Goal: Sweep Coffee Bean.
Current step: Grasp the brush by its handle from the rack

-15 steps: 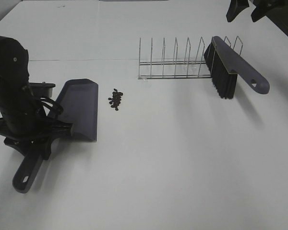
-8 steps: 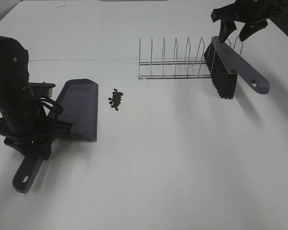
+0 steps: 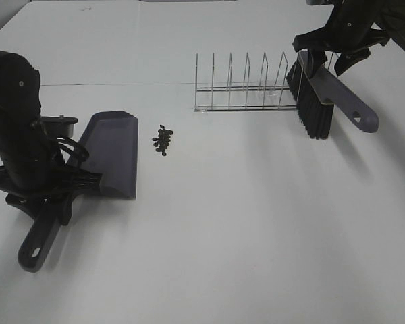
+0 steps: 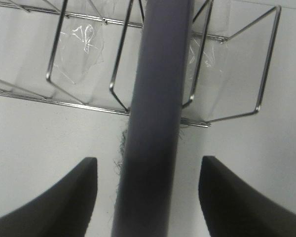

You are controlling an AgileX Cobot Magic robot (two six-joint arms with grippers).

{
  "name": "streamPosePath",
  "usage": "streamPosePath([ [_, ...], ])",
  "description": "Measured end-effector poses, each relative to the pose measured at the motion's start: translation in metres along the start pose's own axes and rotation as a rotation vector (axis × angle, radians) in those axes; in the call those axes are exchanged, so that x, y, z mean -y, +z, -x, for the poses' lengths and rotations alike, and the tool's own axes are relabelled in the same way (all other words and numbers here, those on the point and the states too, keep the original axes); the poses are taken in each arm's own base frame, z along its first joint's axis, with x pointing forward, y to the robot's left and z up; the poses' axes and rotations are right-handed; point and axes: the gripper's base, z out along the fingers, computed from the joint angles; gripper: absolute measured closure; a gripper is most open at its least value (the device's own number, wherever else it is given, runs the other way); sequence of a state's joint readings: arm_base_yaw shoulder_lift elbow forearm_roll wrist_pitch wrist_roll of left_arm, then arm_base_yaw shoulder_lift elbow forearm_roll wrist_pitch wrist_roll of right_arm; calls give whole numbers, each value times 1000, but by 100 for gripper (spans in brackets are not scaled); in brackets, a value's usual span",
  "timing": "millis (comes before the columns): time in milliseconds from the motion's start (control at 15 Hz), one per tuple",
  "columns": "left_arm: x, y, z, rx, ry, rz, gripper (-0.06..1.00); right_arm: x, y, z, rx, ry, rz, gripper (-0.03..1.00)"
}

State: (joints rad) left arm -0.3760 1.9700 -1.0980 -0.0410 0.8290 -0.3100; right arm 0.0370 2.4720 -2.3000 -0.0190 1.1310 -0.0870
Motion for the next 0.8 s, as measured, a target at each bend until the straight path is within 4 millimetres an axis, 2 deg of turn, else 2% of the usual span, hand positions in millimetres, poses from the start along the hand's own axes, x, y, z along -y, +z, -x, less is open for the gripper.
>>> streamPosePath([
  [467,0,0,0,1,2,2,62,1,29,-7,-49,-11,-14,47],
  [600,0,0,0,2,5,5,62,0,33,-9,-57,-12,-15,55],
  [667,0,0,0,2,5,5,62,1,33,-9,-59,-13,-18,65],
  [733,0,0,0,2,5,5,62,1,33,-9,-59,-12,-21,69],
  [800,-1,0,0,2,5,6,62,1,33,-9,-59,-8,-21,69],
])
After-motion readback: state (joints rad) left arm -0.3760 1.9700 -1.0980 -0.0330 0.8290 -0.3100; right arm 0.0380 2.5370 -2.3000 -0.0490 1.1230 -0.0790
